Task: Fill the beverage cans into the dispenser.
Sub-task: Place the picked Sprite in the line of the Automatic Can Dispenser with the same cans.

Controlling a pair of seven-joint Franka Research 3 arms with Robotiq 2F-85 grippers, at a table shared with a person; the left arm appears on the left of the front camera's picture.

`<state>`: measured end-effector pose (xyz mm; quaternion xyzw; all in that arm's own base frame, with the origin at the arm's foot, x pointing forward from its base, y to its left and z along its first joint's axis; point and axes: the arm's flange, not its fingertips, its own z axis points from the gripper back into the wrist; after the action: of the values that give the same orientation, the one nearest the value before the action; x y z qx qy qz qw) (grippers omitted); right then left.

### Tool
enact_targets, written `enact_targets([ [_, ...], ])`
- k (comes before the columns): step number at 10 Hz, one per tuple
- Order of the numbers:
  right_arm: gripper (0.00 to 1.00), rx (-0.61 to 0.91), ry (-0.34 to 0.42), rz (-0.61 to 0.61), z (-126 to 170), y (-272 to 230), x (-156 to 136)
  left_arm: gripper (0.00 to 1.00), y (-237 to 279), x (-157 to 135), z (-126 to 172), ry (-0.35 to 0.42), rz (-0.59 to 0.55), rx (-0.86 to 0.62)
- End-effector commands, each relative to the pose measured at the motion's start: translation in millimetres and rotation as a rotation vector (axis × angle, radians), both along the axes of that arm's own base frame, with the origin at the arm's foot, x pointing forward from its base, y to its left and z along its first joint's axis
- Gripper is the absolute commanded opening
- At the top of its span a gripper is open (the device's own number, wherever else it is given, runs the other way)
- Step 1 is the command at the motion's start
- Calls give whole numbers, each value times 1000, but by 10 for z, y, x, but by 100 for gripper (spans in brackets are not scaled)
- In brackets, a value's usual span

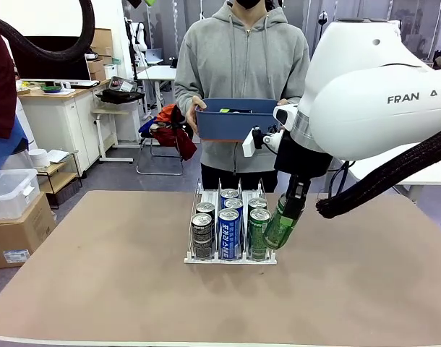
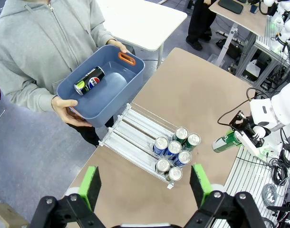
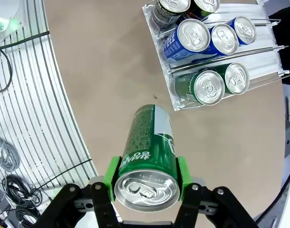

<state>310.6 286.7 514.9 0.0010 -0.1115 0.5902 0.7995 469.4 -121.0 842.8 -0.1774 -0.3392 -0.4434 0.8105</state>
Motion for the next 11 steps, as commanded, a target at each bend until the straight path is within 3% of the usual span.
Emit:
enact_targets([
  [1, 58, 22, 1, 2, -34, 59, 24, 100, 15, 5, 26, 4, -5, 0],
  [5, 58, 63, 74, 20, -271, 188, 209, 100, 15, 5, 26, 4, -5, 0],
  [11, 58, 81, 72, -89, -489, 187, 510, 100, 15, 5, 26, 4, -5, 0],
])
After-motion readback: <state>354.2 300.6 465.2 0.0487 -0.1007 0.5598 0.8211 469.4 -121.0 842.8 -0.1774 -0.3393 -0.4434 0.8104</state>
